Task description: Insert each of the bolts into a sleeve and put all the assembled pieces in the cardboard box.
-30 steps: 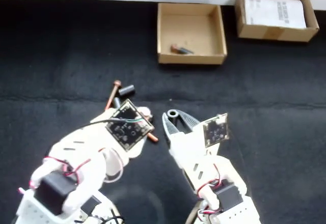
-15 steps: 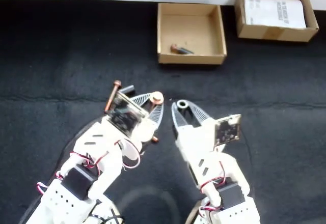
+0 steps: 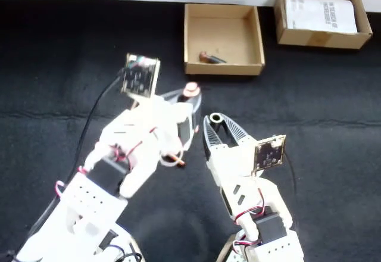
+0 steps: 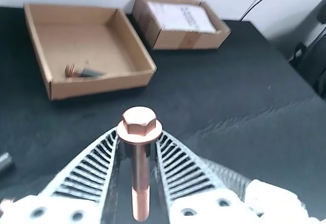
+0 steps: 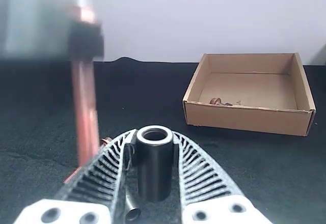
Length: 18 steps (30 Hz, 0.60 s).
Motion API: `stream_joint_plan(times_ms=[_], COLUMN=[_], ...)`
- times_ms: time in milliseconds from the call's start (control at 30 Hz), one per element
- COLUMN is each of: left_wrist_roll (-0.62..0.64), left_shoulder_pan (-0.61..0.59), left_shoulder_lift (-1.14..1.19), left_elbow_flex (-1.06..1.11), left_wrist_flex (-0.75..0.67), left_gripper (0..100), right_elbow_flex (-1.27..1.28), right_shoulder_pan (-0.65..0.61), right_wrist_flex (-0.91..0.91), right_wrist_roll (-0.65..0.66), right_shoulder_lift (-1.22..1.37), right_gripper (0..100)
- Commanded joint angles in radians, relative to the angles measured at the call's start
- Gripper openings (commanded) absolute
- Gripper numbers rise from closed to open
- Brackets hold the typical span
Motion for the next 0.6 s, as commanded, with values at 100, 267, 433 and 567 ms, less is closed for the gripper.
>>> stream_joint_plan(times_ms=[100, 267, 433, 567], left_wrist_roll=[0.008, 0.006, 0.006, 0.005], left_shoulder_pan=[0.002, 0.064, 0.104, 0.110], left_shoulder_lift=[0.124, 0.145, 0.150, 0.153], left_elbow_flex=[-0.257, -0.262, -0.262, -0.260], left_wrist_flex=[-0.021, -0.018, -0.023, -0.040], left_gripper=[1, 1, 1, 1], right_elbow_flex=[0.133, 0.133, 0.133, 0.131], right_shoulder_pan=[0.012, 0.012, 0.012, 0.012], right_wrist_flex=[-0.022, -0.022, -0.022, -0.022], right_wrist_roll=[-0.006, -0.006, -0.006, -0.006], right_shoulder_lift=[-0.025, -0.025, -0.025, -0.025], right_gripper=[0.8, 0.8, 0.8, 0.8])
